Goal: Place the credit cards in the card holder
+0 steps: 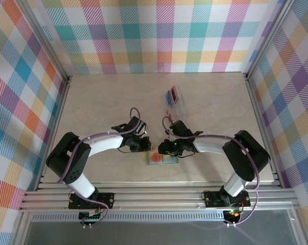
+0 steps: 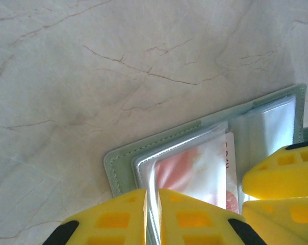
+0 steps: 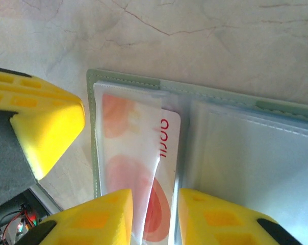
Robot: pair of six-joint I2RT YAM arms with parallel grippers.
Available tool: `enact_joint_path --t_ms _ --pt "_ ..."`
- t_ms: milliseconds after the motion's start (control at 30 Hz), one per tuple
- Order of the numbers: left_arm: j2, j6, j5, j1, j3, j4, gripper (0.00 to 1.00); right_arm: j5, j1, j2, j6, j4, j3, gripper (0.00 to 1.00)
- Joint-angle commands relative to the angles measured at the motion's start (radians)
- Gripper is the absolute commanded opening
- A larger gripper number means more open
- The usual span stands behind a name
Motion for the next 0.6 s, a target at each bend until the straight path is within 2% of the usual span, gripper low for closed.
enact_joint_path --t_ms 0,133,200,400,567 --pt "-0.037 -0.017 0.036 0.006 -0.021 0.024 0.13 0.009 0.006 -0.021 -0.031 -0.042 0.025 0.25" --pt "-0.047 -0.019 0.003 0.010 -0.026 0.003 0.03 -0.006 0.008 0.008 -0.031 -0.031 0.032 0.17" --pt "-0.047 -0.021 -0.011 0.012 -0.033 -0.004 0.00 -0.010 0.012 0.024 -0.031 -0.028 0.038 0.17" --pt "-0.043 -0.008 -0.029 0.013 -0.052 -0.039 0.00 -0.009 0.022 0.048 -0.032 -0.026 0.048 0.17" --pt "-0.002 -0.007 0.006 0.013 -0.051 -0.022 0.00 -0.009 0.030 0.063 -0.028 -0.023 0.058 0.17"
